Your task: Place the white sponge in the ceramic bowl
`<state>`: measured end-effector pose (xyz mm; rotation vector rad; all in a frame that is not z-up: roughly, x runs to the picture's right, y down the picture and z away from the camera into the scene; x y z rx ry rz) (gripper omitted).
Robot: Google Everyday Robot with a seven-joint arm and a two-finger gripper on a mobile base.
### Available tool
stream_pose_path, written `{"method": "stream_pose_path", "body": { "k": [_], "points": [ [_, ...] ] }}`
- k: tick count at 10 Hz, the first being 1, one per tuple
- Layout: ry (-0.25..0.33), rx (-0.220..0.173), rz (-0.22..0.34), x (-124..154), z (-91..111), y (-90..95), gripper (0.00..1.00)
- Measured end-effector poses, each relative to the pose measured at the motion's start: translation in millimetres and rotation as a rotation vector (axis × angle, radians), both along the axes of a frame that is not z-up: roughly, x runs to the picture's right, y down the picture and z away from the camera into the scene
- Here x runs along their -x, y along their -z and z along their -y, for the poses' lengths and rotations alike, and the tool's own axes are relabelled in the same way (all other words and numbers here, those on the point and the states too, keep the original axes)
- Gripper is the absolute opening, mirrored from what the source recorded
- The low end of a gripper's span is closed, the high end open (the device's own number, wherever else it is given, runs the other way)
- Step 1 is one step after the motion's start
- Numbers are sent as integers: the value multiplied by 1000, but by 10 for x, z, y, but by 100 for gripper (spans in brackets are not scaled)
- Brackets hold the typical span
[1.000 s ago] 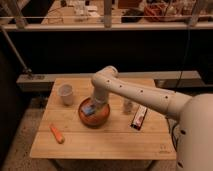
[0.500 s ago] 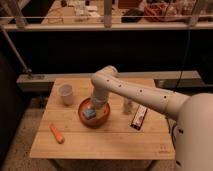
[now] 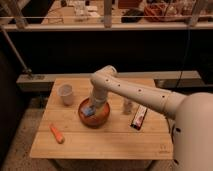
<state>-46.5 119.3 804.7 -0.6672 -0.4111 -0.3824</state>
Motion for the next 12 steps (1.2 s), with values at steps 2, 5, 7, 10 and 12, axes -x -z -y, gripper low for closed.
{"method": "stream_pose_path", "body": {
  "k": [2, 5, 7, 10, 12],
  "points": [
    [-1, 0, 4, 13, 7, -14, 20],
    [1, 3, 14, 55, 7, -33, 44],
    [0, 5, 17, 52, 7, -46, 53],
    [3, 8, 27, 86, 8, -59, 51],
    [2, 8, 29, 101, 16, -72, 34]
  ]
}}
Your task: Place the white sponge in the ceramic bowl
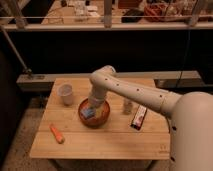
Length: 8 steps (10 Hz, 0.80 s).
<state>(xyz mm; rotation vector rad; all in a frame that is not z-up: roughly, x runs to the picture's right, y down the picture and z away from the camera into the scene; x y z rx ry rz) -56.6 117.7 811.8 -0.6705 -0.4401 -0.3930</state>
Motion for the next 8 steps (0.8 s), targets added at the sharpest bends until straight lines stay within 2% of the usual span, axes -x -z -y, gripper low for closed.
{"method": "stream_pose_path", "body": {
  "k": [3, 7, 8],
  "points": [
    [2, -3, 4, 44, 1, -32, 23],
    [3, 3, 13, 52, 10, -51, 32],
    [4, 4, 15, 56, 8, -59, 38]
  ]
}}
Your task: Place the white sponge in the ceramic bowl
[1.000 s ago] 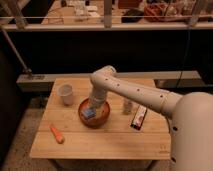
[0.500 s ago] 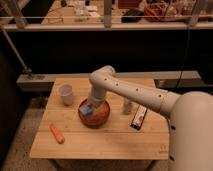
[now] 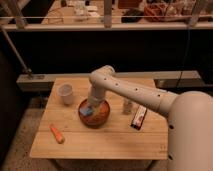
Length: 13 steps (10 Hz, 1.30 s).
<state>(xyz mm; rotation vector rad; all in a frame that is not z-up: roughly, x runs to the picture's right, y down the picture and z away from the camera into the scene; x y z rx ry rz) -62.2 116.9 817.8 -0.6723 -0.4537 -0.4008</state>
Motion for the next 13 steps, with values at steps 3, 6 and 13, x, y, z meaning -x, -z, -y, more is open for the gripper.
{"method": "stream_pose_path", "body": {
  "k": [3, 6, 13],
  "points": [
    [1, 2, 6, 40, 17, -22, 40],
    [0, 4, 9, 33, 15, -38, 27],
    [-1, 8, 13, 61, 40, -91, 12]
  ]
}}
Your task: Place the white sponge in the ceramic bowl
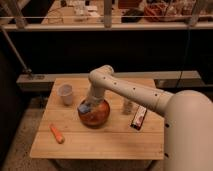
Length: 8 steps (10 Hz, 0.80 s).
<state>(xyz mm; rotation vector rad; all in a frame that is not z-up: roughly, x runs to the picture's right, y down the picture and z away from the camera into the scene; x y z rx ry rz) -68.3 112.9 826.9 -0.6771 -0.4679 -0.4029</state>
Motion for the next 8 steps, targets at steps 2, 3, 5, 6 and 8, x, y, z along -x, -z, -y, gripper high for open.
{"method": "stream_pose_path", "body": {
  "k": [2, 3, 5, 6, 8],
  "points": [
    [2, 2, 4, 1, 8, -15, 26],
    [1, 2, 3, -10, 11, -17, 34],
    [1, 4, 5, -13, 18, -26, 56],
    [1, 5, 5, -22, 17, -34, 66],
    [1, 6, 6, -31, 23, -42, 79]
  ]
}}
